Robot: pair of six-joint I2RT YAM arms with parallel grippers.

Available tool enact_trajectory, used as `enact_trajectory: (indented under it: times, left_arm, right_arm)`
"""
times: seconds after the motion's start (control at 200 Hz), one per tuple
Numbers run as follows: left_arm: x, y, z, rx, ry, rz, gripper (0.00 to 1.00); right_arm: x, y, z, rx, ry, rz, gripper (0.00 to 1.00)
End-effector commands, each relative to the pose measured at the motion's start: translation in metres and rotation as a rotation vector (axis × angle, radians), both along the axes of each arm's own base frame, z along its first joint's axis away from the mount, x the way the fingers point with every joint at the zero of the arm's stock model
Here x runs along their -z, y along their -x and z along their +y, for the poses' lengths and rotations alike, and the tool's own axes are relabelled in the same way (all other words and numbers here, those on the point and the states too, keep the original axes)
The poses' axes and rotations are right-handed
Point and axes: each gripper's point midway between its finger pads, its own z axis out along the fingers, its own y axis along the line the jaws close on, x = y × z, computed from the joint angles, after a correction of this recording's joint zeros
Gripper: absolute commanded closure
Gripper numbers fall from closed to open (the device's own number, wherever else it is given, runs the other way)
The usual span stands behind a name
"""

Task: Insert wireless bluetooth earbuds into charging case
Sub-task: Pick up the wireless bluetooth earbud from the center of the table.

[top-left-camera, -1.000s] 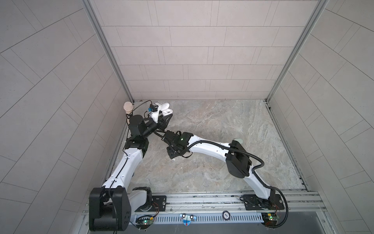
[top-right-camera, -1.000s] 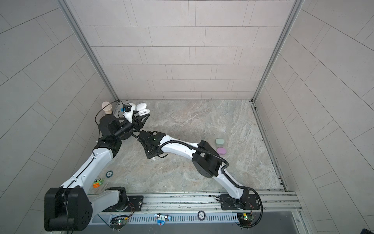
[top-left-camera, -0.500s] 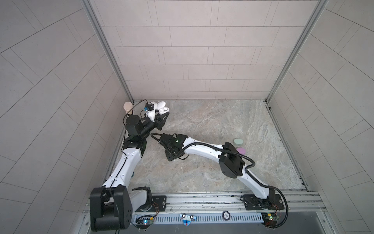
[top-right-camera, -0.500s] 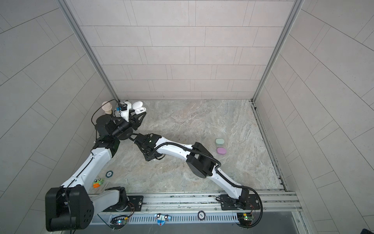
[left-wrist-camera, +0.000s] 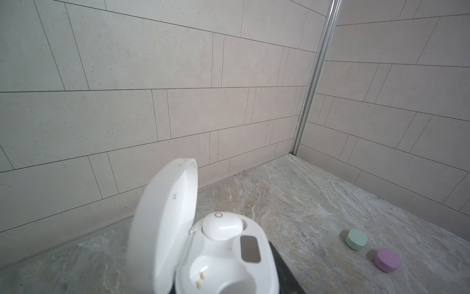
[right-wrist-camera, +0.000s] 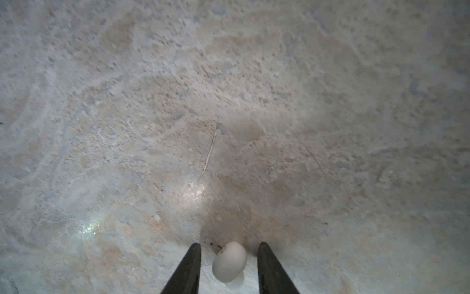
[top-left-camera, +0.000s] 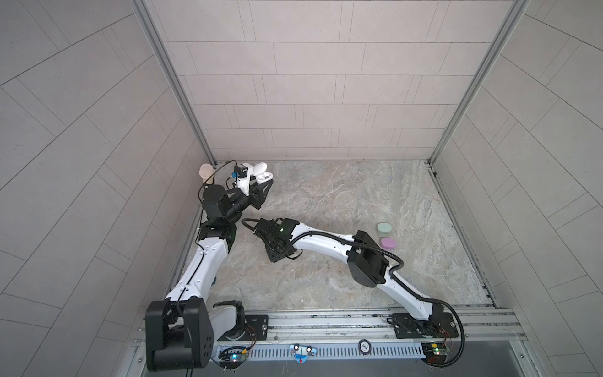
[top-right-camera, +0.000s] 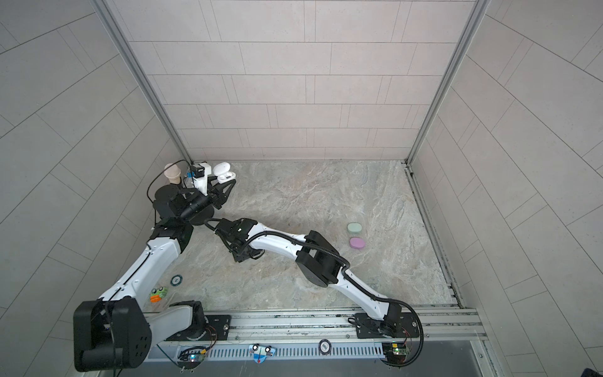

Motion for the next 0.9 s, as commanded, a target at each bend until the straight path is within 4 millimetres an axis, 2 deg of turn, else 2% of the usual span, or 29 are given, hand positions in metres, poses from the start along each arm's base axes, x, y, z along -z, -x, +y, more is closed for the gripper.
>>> enact_trajectory:
  times: [0.0, 0.145, 0.345, 0.596, 0.661, 0.786, 0.896]
  left_arm:
    - [-0.007, 0.001, -0.002, 0.018, 0.009, -0.033, 0.93]
    - [-0.007, 0.001, -0.002, 0.021, 0.009, -0.032, 0.93]
    - [-0.006, 0.001, -0.003, 0.024, 0.009, -0.03, 0.92]
    - [-0.006, 0.003, -0.004, 0.038, 0.016, -0.027, 0.92]
    - [-0.005, 0.003, -0.006, 0.045, 0.02, -0.022, 0.92]
    - [-0.001, 0.007, -0.014, 0.066, 0.012, -0.012, 0.92]
    - [0.003, 0.01, -0.025, 0.088, -0.002, 0.0, 0.92]
  right_arm:
    - [0.012, 0.004, -0.011, 0.019, 0.066, 0.013, 0.64]
    - [0.017, 0.007, -0.017, 0.016, 0.098, 0.022, 0.66]
    - [0.023, 0.01, -0.023, 0.006, 0.135, 0.031, 0.76]
    - [0.018, 0.01, -0.028, -0.005, 0.153, 0.02, 0.83]
    - [0.012, 0.009, -0.028, -0.009, 0.141, 0.007, 0.84]
    - [-0.013, 0.007, -0.031, -0.005, 0.081, -0.033, 0.85]
    - [-0.038, 0.006, -0.046, 0.013, 0.041, -0.063, 0.85]
